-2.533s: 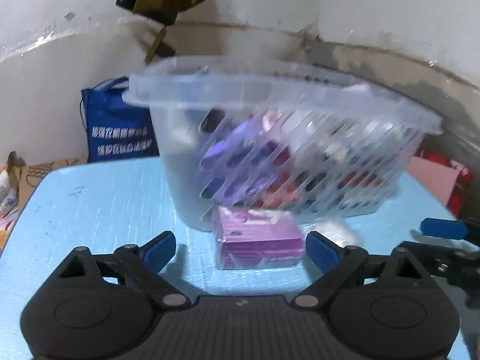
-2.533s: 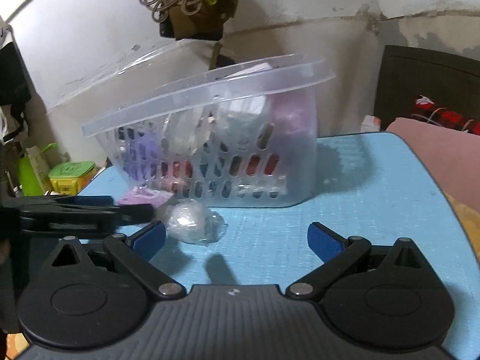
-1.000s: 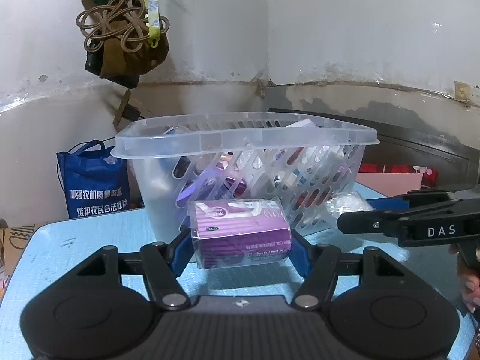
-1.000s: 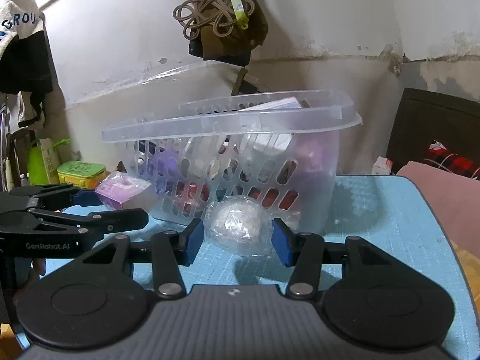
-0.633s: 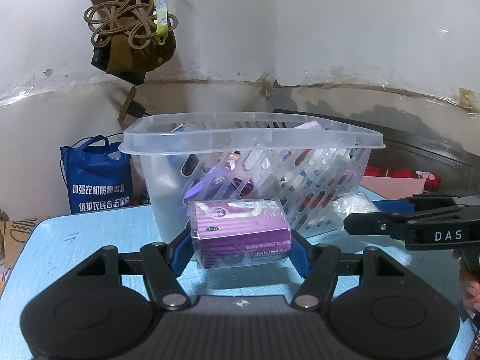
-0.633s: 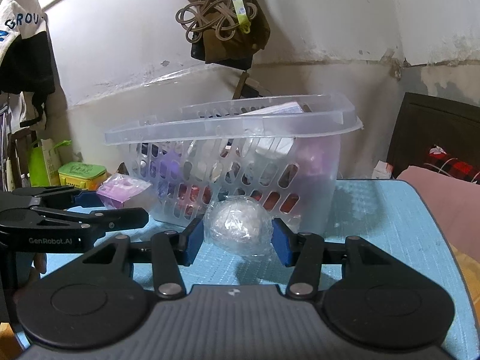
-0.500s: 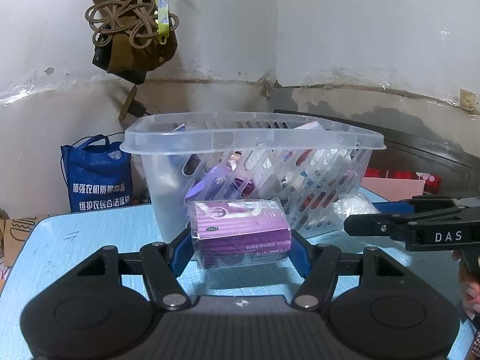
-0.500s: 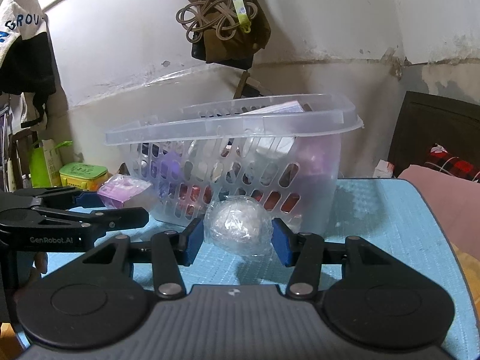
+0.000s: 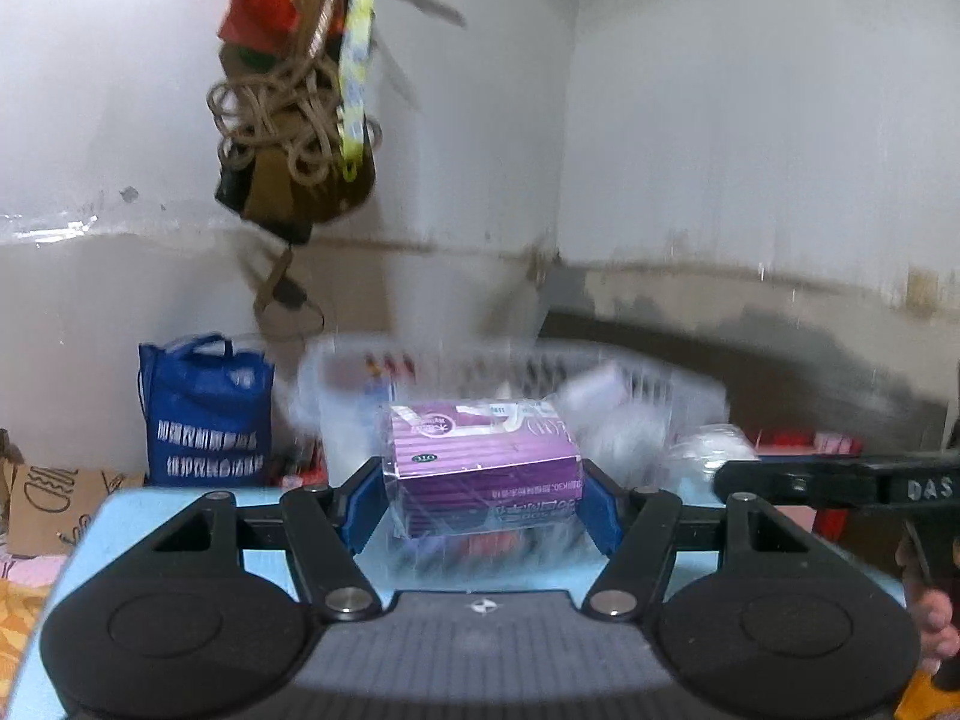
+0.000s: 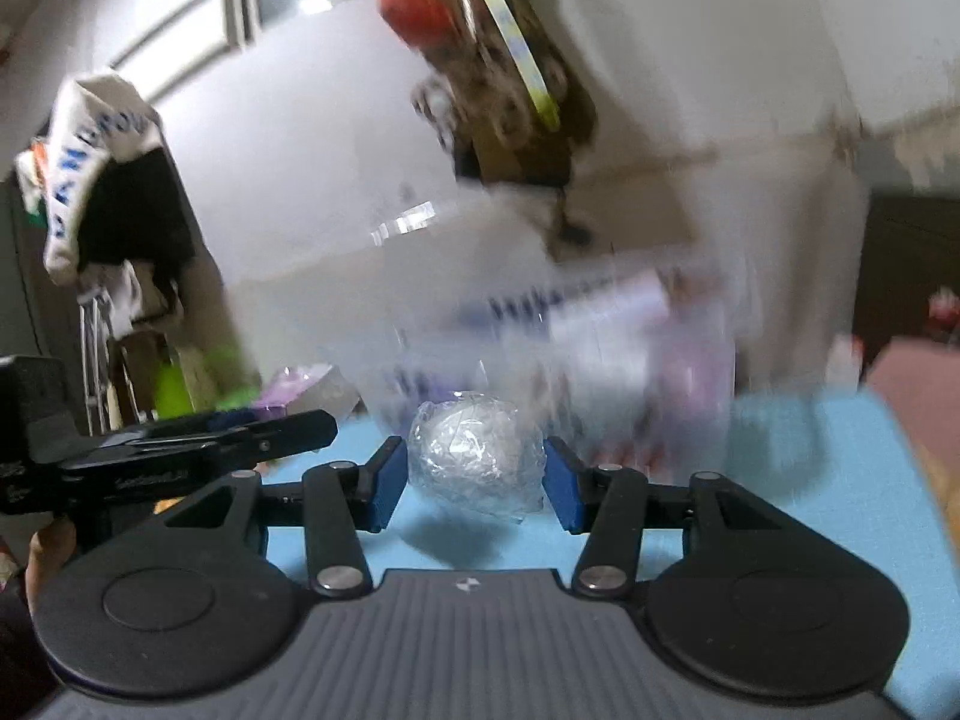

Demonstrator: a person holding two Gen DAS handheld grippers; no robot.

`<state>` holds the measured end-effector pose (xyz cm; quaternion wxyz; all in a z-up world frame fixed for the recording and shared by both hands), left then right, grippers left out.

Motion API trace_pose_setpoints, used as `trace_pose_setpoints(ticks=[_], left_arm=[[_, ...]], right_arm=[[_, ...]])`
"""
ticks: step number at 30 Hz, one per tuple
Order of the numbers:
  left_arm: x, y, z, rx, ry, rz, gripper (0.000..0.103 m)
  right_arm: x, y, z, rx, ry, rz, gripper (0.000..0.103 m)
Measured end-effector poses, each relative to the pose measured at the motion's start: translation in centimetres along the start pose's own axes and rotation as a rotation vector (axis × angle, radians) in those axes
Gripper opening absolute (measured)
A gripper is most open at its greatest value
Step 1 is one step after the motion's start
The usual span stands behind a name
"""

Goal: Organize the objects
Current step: 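Carry both held items over the clear basket and open both tools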

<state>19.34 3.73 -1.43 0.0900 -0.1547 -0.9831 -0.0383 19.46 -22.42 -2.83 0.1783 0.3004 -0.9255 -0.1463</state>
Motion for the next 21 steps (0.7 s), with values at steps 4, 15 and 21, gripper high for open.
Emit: trace_pose_setpoints(ticks=[4,15,21], left_arm=[[-2.0,0.9,-5.7,0.021,-0.017,0.023,0.069],[-12.9,3.5,-8.7,0.095,0.156,0.014,0.094],[-9.0,3.2,-8.7,0.050,0.083,-0.006,0.103]], right_arm=[[0.4,2.1,-6.3,0.088,-0.118,0.064,0.053],[-10.4,0.3,-12.4,0.200,-0.053,0.161,0.103],[-7.2,0.3,-11.4,0.138,-0.064,0.139,0.103]])
Point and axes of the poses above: each gripper's, at about its wrist camera, not at the fingertips, and x roughly against the way its jaws point, y to its left, z to its underside, the point moved 7 cm from there along -x, roughly the way its jaws point, and after that the axes turned 11 degrees about -x, right-handed, at the moved point
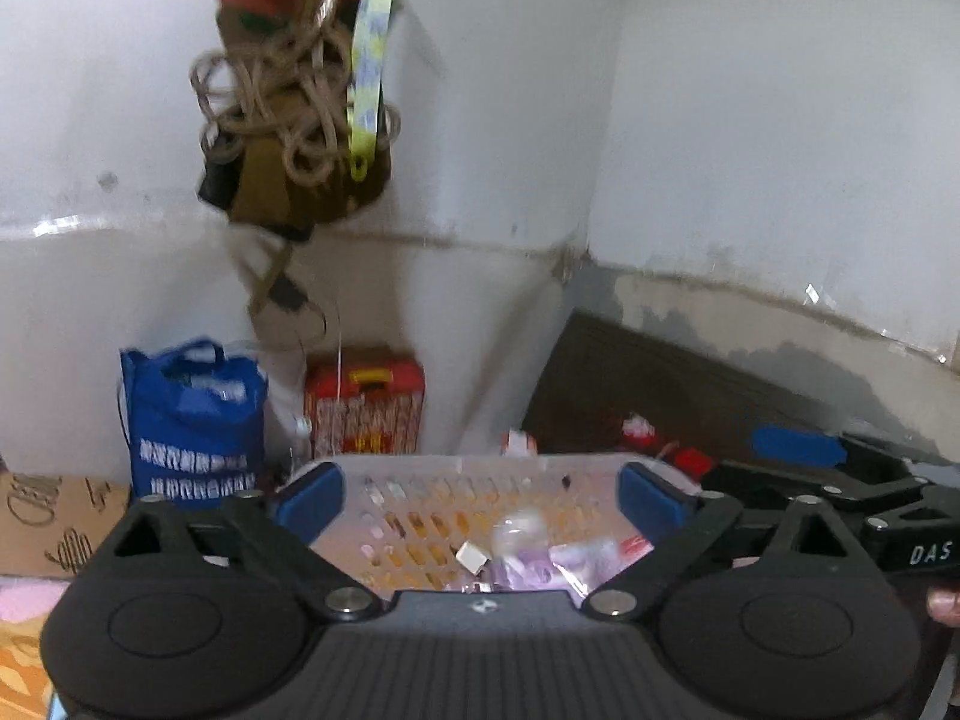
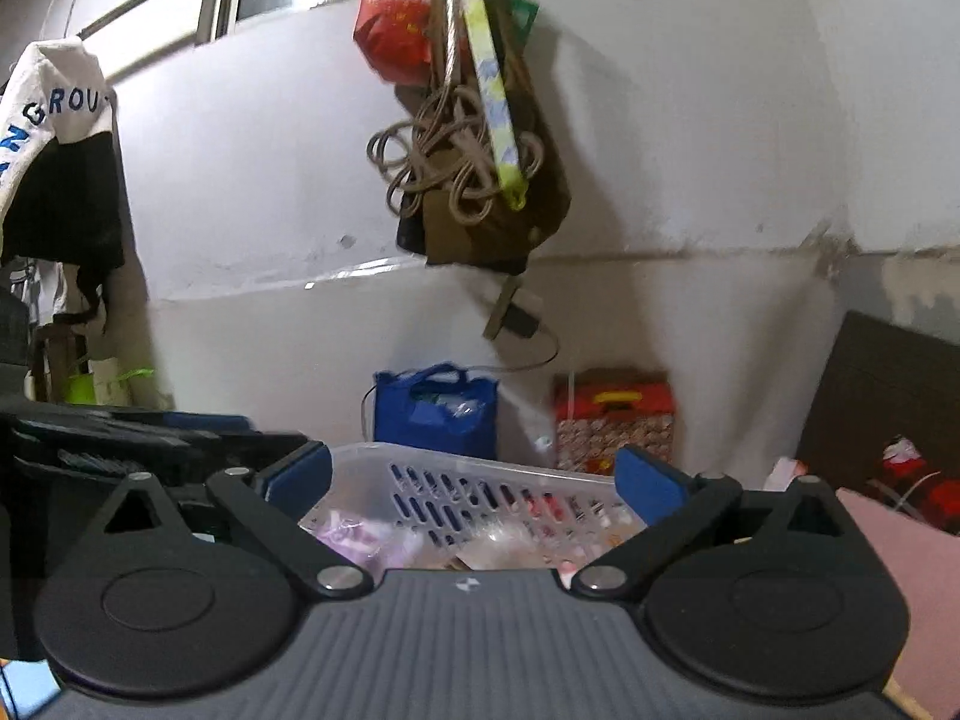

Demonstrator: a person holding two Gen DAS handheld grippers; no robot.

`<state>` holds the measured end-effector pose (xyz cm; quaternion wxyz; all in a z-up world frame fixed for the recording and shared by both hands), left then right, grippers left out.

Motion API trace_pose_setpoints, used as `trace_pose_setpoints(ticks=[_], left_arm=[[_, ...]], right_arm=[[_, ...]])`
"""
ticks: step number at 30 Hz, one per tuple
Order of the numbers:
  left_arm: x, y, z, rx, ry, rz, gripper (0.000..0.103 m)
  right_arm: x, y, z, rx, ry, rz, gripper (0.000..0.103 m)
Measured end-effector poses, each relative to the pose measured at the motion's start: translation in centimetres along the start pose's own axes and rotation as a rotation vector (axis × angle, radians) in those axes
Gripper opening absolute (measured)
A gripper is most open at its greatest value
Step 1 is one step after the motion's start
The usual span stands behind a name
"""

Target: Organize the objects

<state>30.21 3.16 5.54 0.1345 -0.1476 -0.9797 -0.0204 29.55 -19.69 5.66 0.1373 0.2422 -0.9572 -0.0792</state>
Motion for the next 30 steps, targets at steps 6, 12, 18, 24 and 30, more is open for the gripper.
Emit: trace_pose_setpoints(ticks=[6,12,18,24,30], left_arm=[[5.4,-0.2,2.6,0.006,-0.072,-0.002,0.103],[5.5,-1.2,5.7,0.015,0.070,0.032,0.103],[5.3,-1.8,6.0,0.025,0.100,0.015,0.103],[5.6,-2.5,5.6,0.000,0.111,-0.035,0.103],[5.6,-2.7,4.8,-0.020,0.113,-0.054,0.103]], right_arm=[[4.5,-0.3,3.7,-0.067,0.033,0.069,0.103],[6.8,-0.7,6.8,-0.098,0.050,0.182,0.103],[6.5,-0.5,6.5,-0.086,0.101,0.231,0.103],[7.0,-0.7,6.1,-0.137,0.076,0.182,0.103],[6.8,-0.6,5.6,-0.121,0.065,0.210,0.103]])
Point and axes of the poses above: each gripper's, at about its wrist camera, not at the fingertips, and x roughly against the way its jaws point, y to its left, z to its underside, the point moved 7 cm from there along -x, roughly the way its jaws point, and after that the axes turned 11 degrees about -x, right-handed, at the moved point
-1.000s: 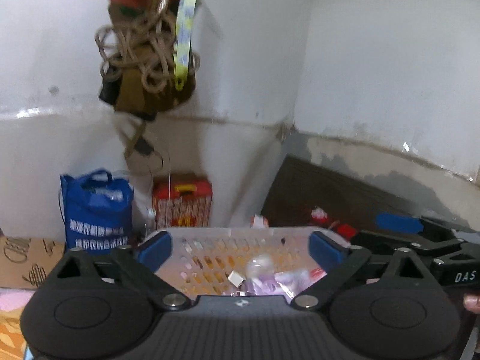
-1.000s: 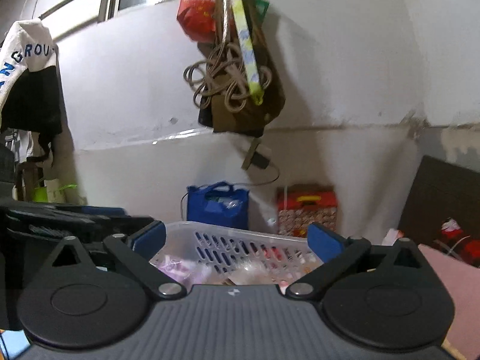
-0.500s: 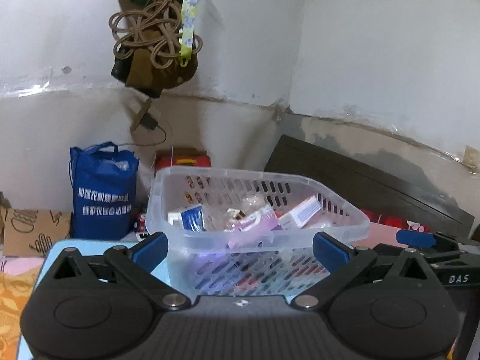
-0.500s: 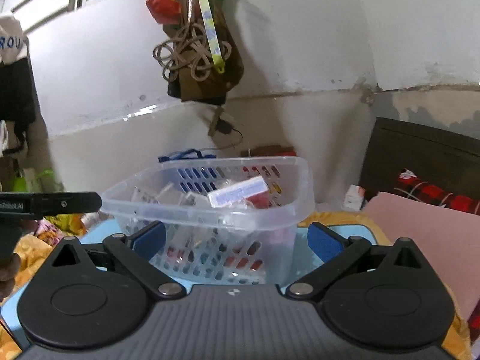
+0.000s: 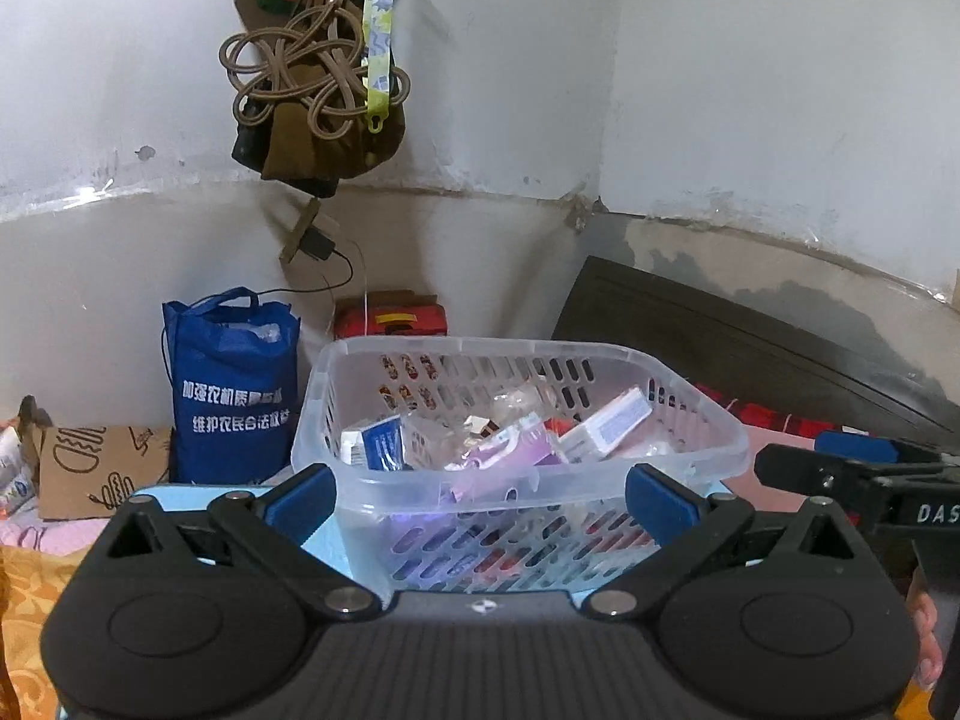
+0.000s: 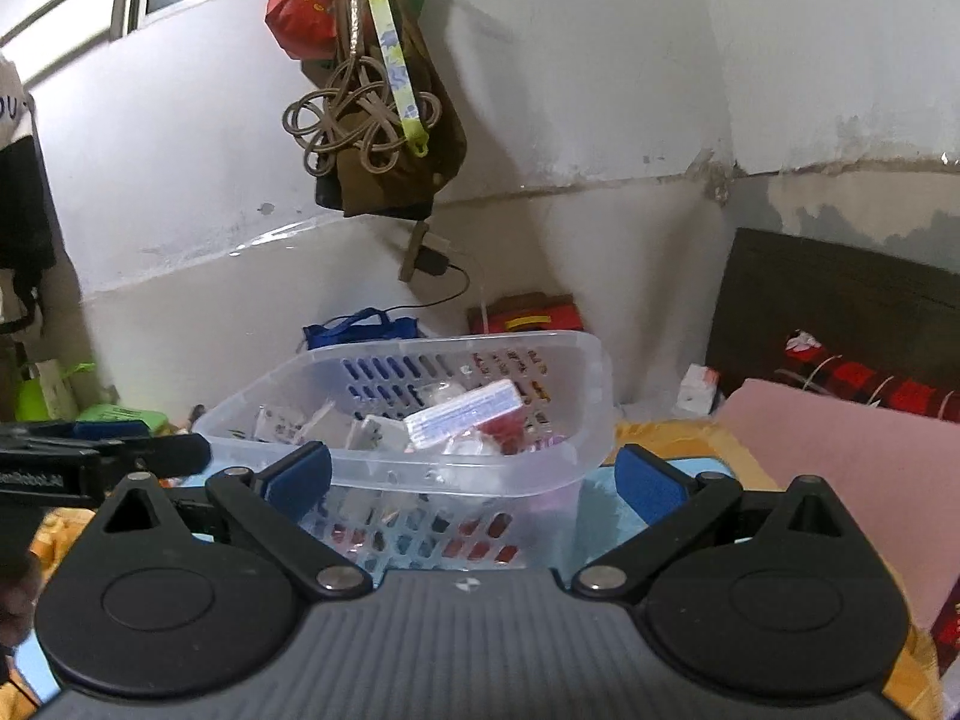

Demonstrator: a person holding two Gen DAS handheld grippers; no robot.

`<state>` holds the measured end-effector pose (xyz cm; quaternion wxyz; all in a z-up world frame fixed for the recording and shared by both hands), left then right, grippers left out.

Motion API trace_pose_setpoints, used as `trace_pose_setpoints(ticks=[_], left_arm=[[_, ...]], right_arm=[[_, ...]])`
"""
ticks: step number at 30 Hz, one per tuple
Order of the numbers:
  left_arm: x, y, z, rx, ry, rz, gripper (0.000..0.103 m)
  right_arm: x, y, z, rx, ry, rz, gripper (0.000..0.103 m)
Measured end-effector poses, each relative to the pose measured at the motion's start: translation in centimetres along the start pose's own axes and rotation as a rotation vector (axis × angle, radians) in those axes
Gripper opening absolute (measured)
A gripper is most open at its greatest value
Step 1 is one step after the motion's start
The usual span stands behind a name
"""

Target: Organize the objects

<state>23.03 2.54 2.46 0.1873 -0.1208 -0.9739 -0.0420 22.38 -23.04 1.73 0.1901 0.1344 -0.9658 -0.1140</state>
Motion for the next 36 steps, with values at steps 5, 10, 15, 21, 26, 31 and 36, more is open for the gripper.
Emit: trace_pose_setpoints(ticks=[5,10,15,21,26,31,36], left_arm=[[-0.16,-0.19,-0.75,-0.007,0.008,-0.001,0.103],[-0.25,-0.25,-0.94,-0.021,0.013,-0.029,0.103],[-0.38,-0.16,-0.67,-0.007,0.023,-0.027,0.103],[-0.46,0.08,-0.49,0.000,0.026,-0.032,0.103],[-0.38,-0.04,-0.43,-0.002,0.024,-0.032,0.103],[-0.40,-0.09,-0.44,0.008,0.025,-0.025,0.103],[-0.45,-0.15,-0.28,0.010,0.027,-0.034,0.103]], right_arm=[[-0.28,0.26,-0.28,0.018,0.005,0.009,0.103],[-0.02,0.50,-0.51,0.031,-0.005,0.014,0.103],[-0.06,0.62,-0.48,0.038,-0.001,0.018,0.103],[-0.11,0.64,-0.40,0.041,0.008,0.023,0.103],[-0.33,0.52,-0.09,0.040,0.022,0.027,0.103],[-0.18,0.53,-0.07,0.038,0.023,0.021,0.103],[0.13,0.61,-0.25,0.039,0.018,0.016,0.103]])
Point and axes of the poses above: each gripper's, at about its wrist camera, not at the fingertips, and x roughly against the way its jaws point, y to its left, z to its underside, the point moved 7 cm from there along -x, roughly the way its jaws point, and after that the axes turned 11 degrees about -x, right-handed, at the moved point
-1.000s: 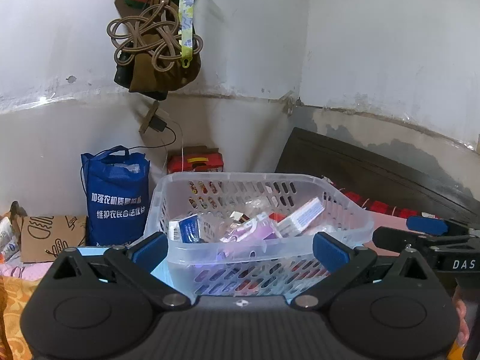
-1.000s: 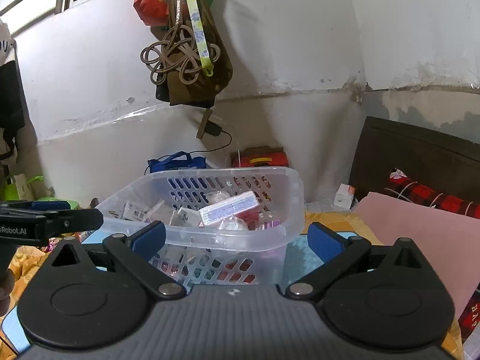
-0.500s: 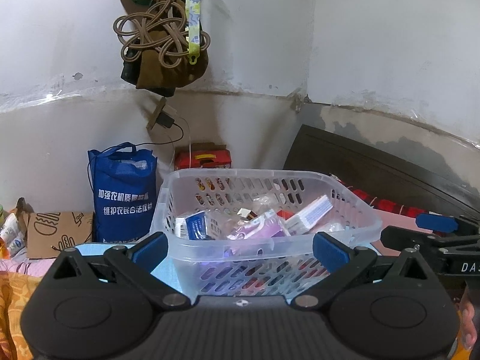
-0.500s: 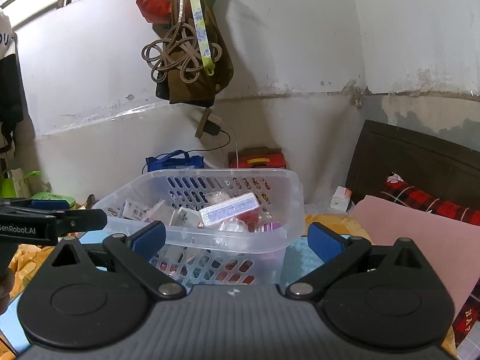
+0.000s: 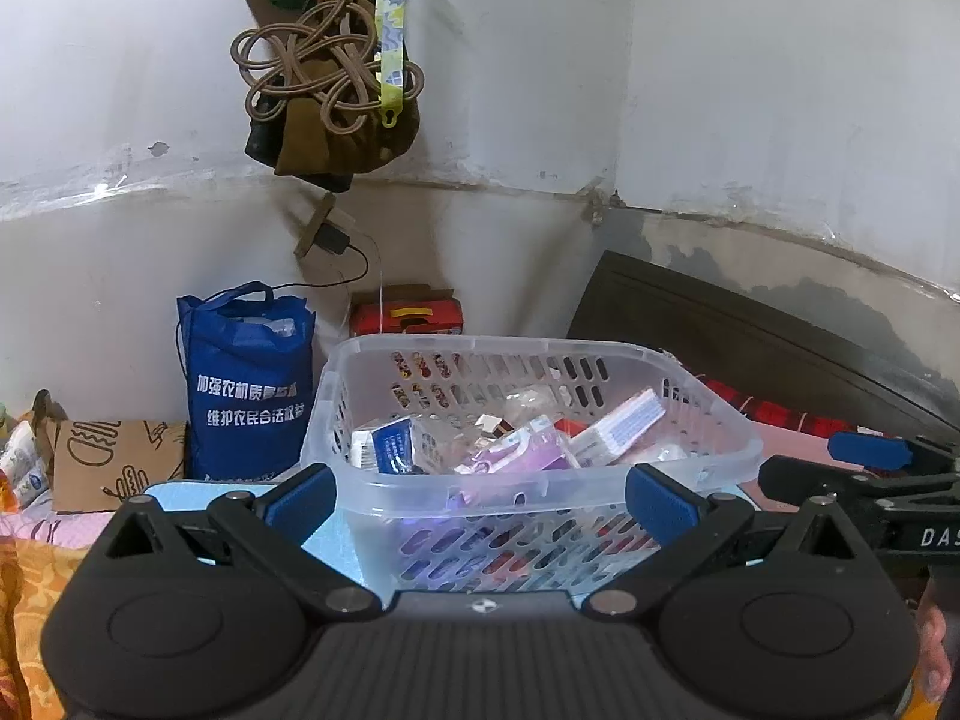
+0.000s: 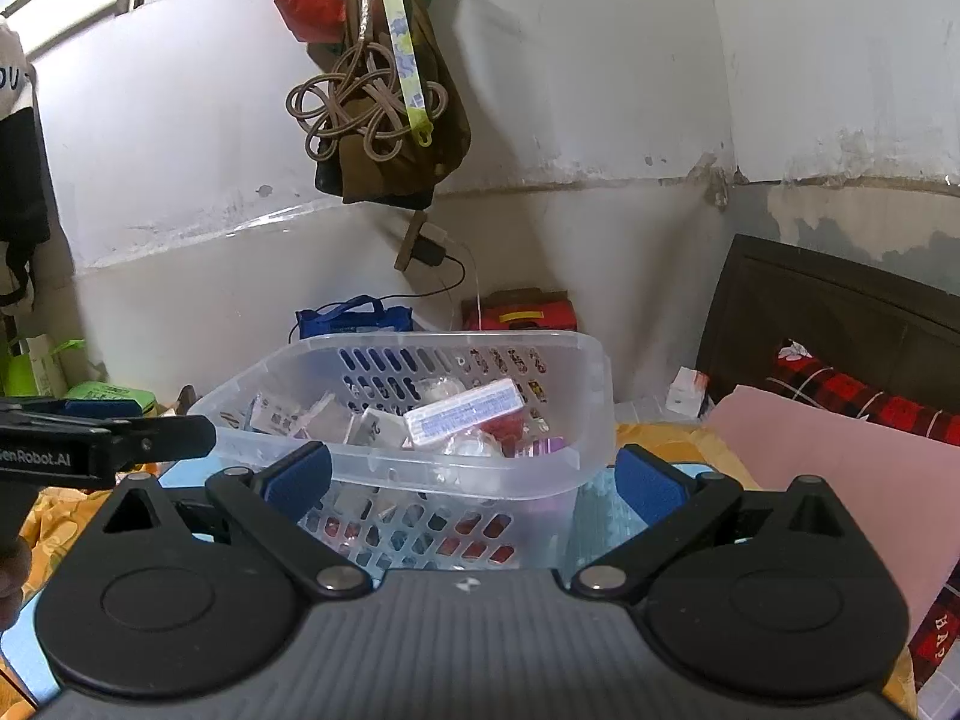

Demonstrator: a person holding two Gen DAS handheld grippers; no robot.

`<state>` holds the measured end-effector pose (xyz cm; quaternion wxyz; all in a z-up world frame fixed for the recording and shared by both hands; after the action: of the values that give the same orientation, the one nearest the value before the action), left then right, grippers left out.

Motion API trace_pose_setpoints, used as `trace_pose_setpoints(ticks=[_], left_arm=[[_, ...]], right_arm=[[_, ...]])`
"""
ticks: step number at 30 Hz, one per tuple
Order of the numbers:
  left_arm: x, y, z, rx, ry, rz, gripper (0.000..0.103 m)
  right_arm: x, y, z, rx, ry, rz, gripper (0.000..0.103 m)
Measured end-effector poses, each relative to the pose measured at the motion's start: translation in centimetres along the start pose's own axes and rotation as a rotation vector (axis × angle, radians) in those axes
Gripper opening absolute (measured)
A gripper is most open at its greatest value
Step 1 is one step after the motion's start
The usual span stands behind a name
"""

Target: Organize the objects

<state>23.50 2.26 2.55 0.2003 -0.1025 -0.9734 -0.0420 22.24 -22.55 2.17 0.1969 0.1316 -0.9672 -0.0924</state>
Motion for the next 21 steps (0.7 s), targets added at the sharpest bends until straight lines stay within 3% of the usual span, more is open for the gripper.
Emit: trace_pose_setpoints(ticks=[21], left_arm=[[-0.41,0.08,0.32,0.005,0.008,0.010,0.103]], right_arm=[[-0.24,0.16,0.17,0.014,0.009,0.002,0.103]])
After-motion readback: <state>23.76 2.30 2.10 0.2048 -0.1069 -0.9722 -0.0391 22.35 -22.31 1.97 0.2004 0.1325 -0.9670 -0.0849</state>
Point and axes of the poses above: each gripper's, at about its wrist camera, not at the fingertips, and x roughly against the way its jaws point, y to its left, z to its underside, the point moved 7 cm from there along -x, roughly the way its jaws point, and after that the axes turned 11 degrees about -x, right-handed, at the moved point
